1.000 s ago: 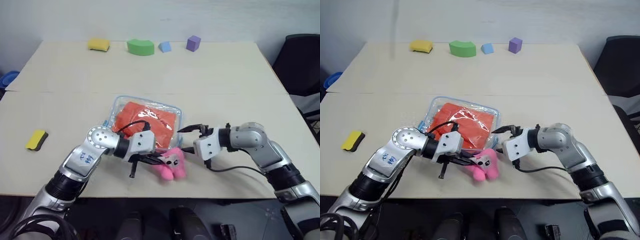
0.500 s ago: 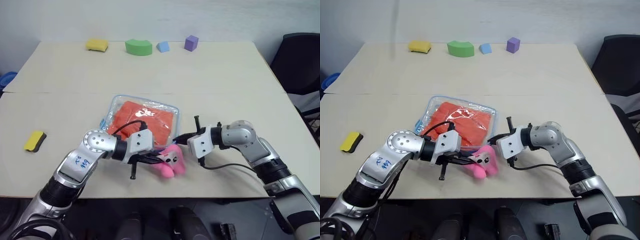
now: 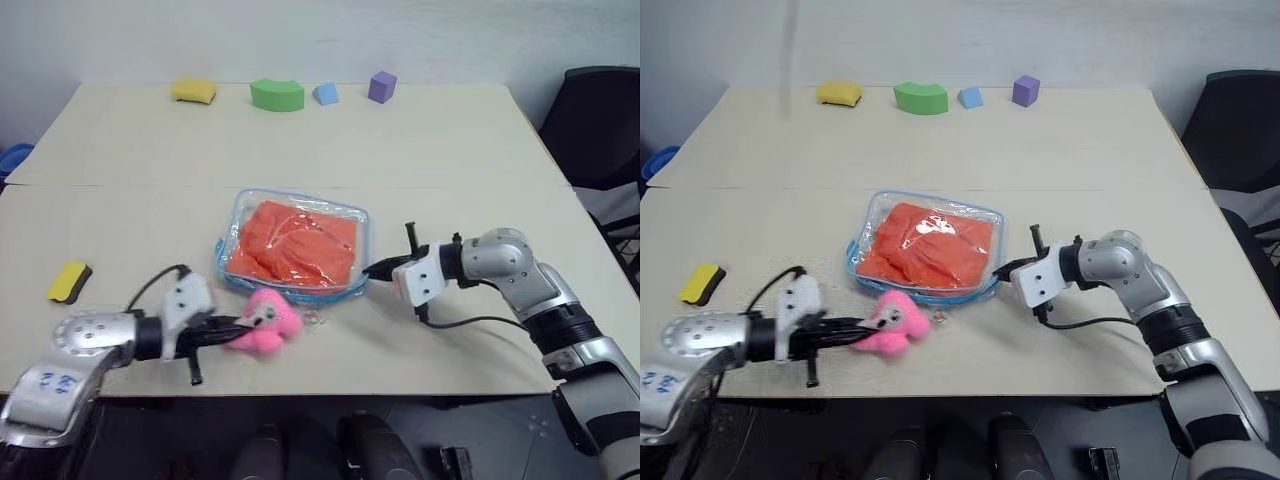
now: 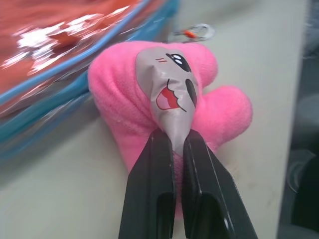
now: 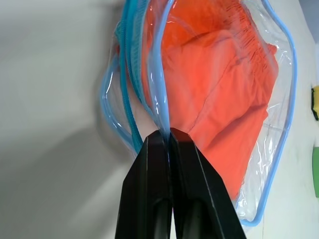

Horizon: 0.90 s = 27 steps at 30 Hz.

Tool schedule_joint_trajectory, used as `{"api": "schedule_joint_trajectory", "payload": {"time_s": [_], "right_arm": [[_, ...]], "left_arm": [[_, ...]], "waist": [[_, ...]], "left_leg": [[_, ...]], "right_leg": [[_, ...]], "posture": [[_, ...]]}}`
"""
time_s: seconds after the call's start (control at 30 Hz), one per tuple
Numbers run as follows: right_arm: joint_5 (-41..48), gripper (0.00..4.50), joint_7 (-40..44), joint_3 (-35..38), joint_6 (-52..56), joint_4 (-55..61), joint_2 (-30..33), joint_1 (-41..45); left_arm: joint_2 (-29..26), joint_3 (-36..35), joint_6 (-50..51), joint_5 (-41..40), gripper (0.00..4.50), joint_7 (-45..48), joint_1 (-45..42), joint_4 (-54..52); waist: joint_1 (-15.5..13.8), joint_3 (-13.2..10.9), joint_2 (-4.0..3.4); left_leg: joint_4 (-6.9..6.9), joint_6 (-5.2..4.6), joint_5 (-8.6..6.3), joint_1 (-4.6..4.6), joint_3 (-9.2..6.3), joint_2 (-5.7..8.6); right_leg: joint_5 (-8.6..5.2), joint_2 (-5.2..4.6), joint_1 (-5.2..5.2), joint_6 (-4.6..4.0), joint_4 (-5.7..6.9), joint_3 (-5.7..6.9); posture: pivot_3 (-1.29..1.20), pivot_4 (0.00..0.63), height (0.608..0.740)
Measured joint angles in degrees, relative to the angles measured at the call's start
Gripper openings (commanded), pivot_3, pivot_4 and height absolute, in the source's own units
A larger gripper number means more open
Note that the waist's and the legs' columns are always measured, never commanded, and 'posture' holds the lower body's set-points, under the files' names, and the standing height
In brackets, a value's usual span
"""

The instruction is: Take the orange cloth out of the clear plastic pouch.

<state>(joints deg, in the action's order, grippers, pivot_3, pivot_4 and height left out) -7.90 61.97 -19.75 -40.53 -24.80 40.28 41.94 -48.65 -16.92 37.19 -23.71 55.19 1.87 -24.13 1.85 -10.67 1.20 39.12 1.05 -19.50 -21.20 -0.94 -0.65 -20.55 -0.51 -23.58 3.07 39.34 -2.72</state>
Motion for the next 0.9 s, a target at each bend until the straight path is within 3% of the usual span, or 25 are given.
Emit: {"api": "schedule_joint_trajectory", "payload": {"time_s": [0.17, 0.3, 0.43, 0.53, 0.83, 0.9], "right_arm": [[2.4, 0.05, 1.3, 0.2, -3.2, -0.9, 2.5, -0.4], [5.3, 0.05, 2.8, 0.5, -5.6, -0.7, 4.7, -2.3], [7.4, 0.05, 3.5, 1.1, -5.0, 0.1, 5.0, -3.9], [7.9, 0.68, 3.8, 1.6, -2.7, 1.4, 5.0, -5.4], [12.2, 3.64, 4.1, 6.5, 9.0, 12.0, 9.5, -14.1], [16.1, 3.64, 4.6, 9.1, 15.6, 18.0, 12.4, -19.0]], "left_arm": [[-3.5, -11.1, 0.6, -1.8, 0.00, -0.1, -0.5, 10.8], [-6.2, -13.0, -1.4, -1.8, 0.00, 0.8, -3.6, 20.1], [-6.4, -9.9, -4.2, -1.2, 0.00, 1.4, -6.2, 23.2], [-4.8, -5.6, -4.4, -1.0, 0.00, 1.2, -6.3, 22.0], [-4.1, -4.4, -2.8, -1.7, 2.62, 0.6, -6.0, 20.6], [-6.0, -5.5, -1.7, -2.3, 2.62, 1.6, -5.1, 21.3]], "waist": [[-0.1, 0.0, -0.02], [-0.1, 0.0, -0.03], [-0.1, 0.0, -0.03], [-0.1, 0.0, -0.03], [-0.2, 0.0, -0.05], [-0.3, 0.0, -0.04]], "left_leg": [[-0.01, -0.01, -0.01, -0.02, -0.02, 0.01], [-0.03, -0.02, -0.02, -0.03, -0.05, 0.02], [-0.06, -0.01, -0.02, -0.04, -0.05, 0.02], [-0.08, -0.01, -0.02, -0.06, -0.05, 0.01], [-0.09, -0.02, -0.03, -0.09, -0.06, -0.02], [-0.09, -0.03, -0.03, -0.09, -0.09, -0.02]], "right_leg": [[0.00, -0.04, 0.02, 0.00, -0.06, 0.05], [0.00, -0.09, 0.06, 0.00, -0.14, 0.11], [0.00, -0.08, 0.05, 0.00, -0.15, 0.12], [0.00, -0.07, 0.03, 0.00, -0.14, 0.11], [0.00, -0.06, 0.02, 0.00, -0.16, 0.11], [0.00, -0.05, 0.05, 0.00, -0.18, 0.13]], "posture": [[0.00, 0.150, 0.740], [0.00, 0.150, 0.740], [0.00, 0.150, 0.740], [0.00, 0.150, 0.740], [0.00, 0.150, 0.740], [0.00, 0.150, 0.740]]}}
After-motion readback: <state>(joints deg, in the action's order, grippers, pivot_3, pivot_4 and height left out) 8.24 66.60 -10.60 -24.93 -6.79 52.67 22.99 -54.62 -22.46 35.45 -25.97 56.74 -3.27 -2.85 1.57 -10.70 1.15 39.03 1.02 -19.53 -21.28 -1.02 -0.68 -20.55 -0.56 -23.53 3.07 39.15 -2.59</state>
